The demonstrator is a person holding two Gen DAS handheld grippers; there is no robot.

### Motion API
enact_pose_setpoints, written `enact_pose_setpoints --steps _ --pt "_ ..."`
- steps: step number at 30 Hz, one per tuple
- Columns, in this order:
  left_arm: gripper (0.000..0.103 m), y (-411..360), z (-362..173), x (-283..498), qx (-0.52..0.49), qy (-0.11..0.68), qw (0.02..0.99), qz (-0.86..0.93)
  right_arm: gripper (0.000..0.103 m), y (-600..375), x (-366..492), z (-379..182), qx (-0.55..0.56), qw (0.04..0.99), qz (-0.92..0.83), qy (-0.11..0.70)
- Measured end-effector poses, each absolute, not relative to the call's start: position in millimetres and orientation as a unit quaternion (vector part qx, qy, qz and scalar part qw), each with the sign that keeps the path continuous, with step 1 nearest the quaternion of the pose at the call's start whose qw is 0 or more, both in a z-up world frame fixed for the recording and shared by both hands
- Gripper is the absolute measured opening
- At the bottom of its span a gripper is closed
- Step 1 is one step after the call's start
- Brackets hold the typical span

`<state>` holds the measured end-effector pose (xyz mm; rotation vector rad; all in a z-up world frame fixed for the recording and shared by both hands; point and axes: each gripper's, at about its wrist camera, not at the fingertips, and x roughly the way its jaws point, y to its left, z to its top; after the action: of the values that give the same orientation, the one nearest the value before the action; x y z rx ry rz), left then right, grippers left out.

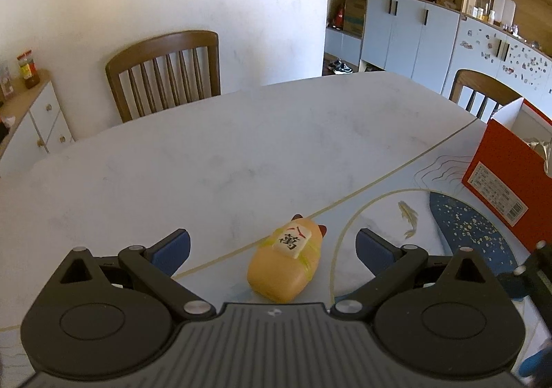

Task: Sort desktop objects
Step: 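Grasp the white sausage packet with the right tool while the left tool grasps the yellow figurine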

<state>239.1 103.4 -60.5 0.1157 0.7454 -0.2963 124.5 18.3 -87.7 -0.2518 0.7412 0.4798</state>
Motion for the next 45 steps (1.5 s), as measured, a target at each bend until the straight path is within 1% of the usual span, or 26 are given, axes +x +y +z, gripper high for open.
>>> enact_pose_setpoints --steps 12,22,26,43,45 --pt "0.103 104.3 -78.5 251.4 0.041 0.370 0.914 -0.159 0.102 46.4 144.2 -114.6 -0.149 0.883 0.253 0.365" --pt "0.103 108.2 -88.6 254.7 0.022 0.373 0.911 -0.175 0.101 49.6 155.2 -118.5 -0.144 0.880 0.267 0.367" --pt "0.103 112.3 -90.3 256.2 0.009 0.377 0.909 -0.177 0.100 40.2 166.8 -119.0 -0.108 0.876 0.264 0.388" --pt "0.102 101.3 -96.1 253.7 0.014 0.373 0.909 -0.187 0.096 -0.1 181.5 -113.6 -0.088 0.889 0.215 0.396" --pt "0.102 99.9 -97.5 254.4 0.015 0.374 0.908 -0.189 0.094 -6.7 186.4 -116.5 -0.085 0.891 0.205 0.395"
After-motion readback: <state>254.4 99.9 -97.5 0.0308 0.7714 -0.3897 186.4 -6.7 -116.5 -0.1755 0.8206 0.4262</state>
